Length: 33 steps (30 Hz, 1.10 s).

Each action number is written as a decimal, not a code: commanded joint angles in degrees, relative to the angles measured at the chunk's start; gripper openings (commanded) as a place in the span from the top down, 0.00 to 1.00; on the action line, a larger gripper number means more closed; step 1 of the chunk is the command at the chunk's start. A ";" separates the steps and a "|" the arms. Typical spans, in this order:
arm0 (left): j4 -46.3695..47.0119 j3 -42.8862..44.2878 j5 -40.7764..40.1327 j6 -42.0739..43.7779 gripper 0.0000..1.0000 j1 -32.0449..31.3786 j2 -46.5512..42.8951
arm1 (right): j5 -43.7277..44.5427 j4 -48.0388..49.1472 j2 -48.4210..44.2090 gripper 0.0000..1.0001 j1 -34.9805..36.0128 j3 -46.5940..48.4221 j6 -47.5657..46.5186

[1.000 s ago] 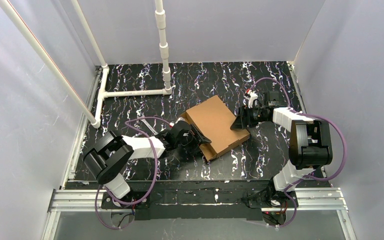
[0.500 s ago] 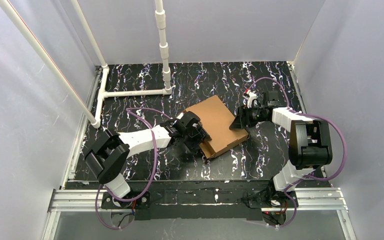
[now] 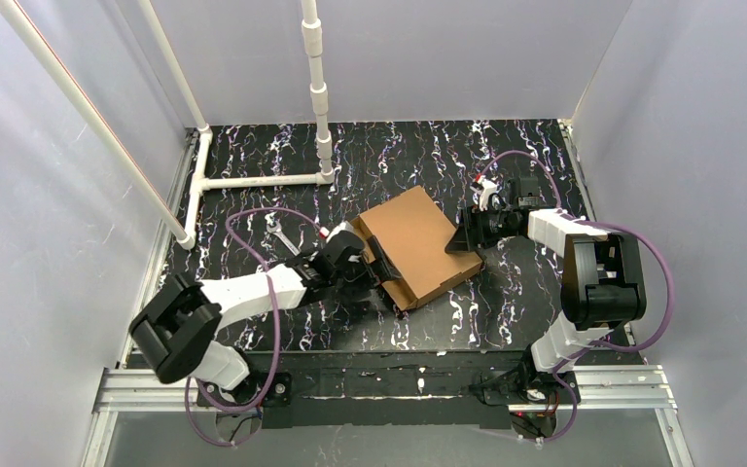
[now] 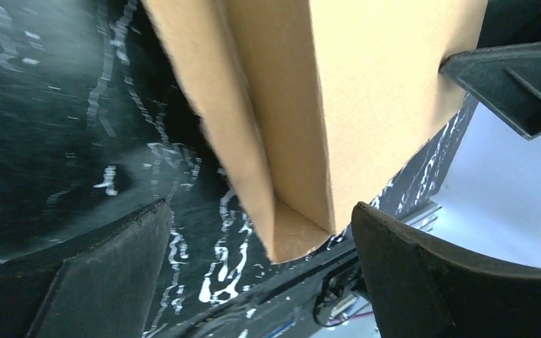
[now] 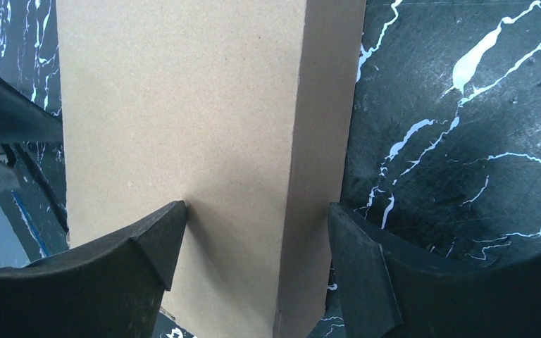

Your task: Fold the paper box

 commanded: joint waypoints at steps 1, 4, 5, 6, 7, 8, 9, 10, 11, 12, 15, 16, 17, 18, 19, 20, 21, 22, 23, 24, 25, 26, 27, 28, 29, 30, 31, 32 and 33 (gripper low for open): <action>3.63 -5.89 -4.96 7.41 0.02 3.95 -7.97 | 3.91 -2.14 0.69 0.20 0.43 -0.52 -2.14; 12.14 -9.25 2.15 8.54 0.02 9.51 -8.94 | 3.83 -2.11 0.82 0.20 0.43 -0.52 -2.12; 14.09 -9.45 4.05 8.75 0.02 11.00 -8.41 | 3.79 -2.12 0.83 0.20 0.43 -0.46 -2.16; 15.12 -9.20 5.40 8.77 0.02 12.26 -7.57 | 3.74 -2.13 0.85 0.20 0.43 -0.44 -2.16; 15.96 -8.76 6.57 8.99 0.02 13.38 -6.41 | 3.71 -2.15 0.97 0.20 0.43 -0.43 -2.12; 17.42 -8.28 7.81 9.39 0.02 14.23 -5.19 | 3.70 -2.15 0.94 0.20 0.43 -0.43 -2.10; 18.98 -7.80 9.57 9.49 0.02 15.07 -3.46 | 3.70 -2.15 0.93 0.20 0.43 -0.43 -2.18; 21.30 -7.31 11.45 9.34 0.04 15.86 -1.78 | 3.70 -2.17 0.98 0.20 0.39 -0.43 -2.20; 23.53 -6.86 12.95 9.08 0.05 16.35 0.05 | 3.70 -2.23 0.94 0.20 0.43 -0.43 -2.22; 24.93 -6.03 13.83 8.98 0.06 16.68 1.71 | 3.70 -2.28 1.02 0.20 0.43 -0.43 -2.23; 26.28 -3.43 14.47 9.14 0.06 17.21 5.33 | 3.62 -2.41 1.11 0.20 0.43 -0.41 -2.39; 26.56 -2.75 14.36 9.09 0.06 17.40 6.33 | 3.61 -2.42 1.11 0.20 0.43 -0.35 -2.38; 26.76 -2.12 14.25 8.96 0.06 17.70 7.16 | 3.61 -2.42 1.20 0.20 0.43 -0.35 -2.38; 27.04 -1.35 14.39 8.72 0.07 17.97 7.91 | 3.67 -2.42 1.20 0.20 0.44 -0.35 -2.44; 27.33 -0.82 14.48 8.40 0.10 18.23 8.89 | 3.63 -2.42 1.32 0.20 0.39 -0.41 -2.38; 27.50 -0.31 14.61 7.94 0.15 18.50 9.59 | 3.59 -2.44 1.43 0.20 0.40 -0.42 -2.37; 27.61 0.29 14.81 7.48 0.18 18.69 10.18 | 3.64 -2.46 1.60 0.20 0.51 -0.37 -2.39; 27.54 0.78 14.84 6.77 0.21 18.79 10.73 | 3.67 -2.50 1.75 0.20 0.52 -0.31 -2.42; 27.49 1.25 14.85 6.10 0.25 18.80 11.15 | 3.71 -2.57 1.88 0.20 0.53 -0.26 -2.46; 27.34 1.67 14.97 5.20 0.30 18.84 11.76 | 3.78 -2.59 1.97 0.20 0.59 -0.26 -2.47; 27.05 2.02 15.20 3.94 0.35 18.85 12.34 | 3.86 -2.59 1.99 0.20 0.65 -0.30 -2.50; 26.57 2.53 15.87 2.69 0.46 18.84 13.05 | 3.94 -2.51 1.99 0.20 0.73 -0.26 -2.49; 25.86 3.12 16.61 1.60 0.57 18.85 13.94 | 3.96 -2.51 1.99 0.20 0.71 -0.30 -2.54; 25.23 3.81 17.66 0.48 0.66 18.85 14.68 | 4.03 -2.51 1.99 0.20 0.90 -0.31 -2.52; 24.82 4.45 18.78 -0.46 0.75 18.78 15.55 | 4.11 -2.51 2.06 0.20 1.02 -0.34 -2.48; 24.48 5.13 19.89 -1.53 0.79 18.77 16.44 | 4.18 -2.46 2.12 0.20 1.09 -0.31 -2.52; 24.22 5.71 20.93 -2.31 0.81 18.70 17.04 | 4.22 -2.50 2.16 0.20 1.19 -0.28 -2.51; 23.93 6.17 21.36 -2.77 0.82 18.49 17.34 | 4.28 -2.51 2.24 0.20 1.34 -0.26 -2.54; 23.44 6.53 21.27 -2.79 0.83 18.16 17.23 | 4.33 -2.51 2.25 0.20 1.46 -0.26 -2.54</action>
